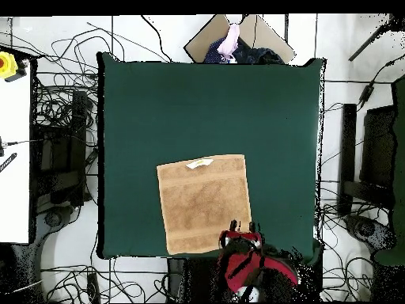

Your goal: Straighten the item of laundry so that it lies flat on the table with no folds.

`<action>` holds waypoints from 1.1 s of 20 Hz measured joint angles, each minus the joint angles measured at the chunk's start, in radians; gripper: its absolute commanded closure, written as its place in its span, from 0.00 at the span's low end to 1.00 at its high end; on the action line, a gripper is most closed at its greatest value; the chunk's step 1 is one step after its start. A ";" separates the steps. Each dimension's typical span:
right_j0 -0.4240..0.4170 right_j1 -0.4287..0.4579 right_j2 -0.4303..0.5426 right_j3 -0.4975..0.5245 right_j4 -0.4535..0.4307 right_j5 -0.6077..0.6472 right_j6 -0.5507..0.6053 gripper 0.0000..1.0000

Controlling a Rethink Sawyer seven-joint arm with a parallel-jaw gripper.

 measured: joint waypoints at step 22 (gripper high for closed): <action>-0.545 -0.256 0.743 0.077 0.339 0.436 -0.264 0.00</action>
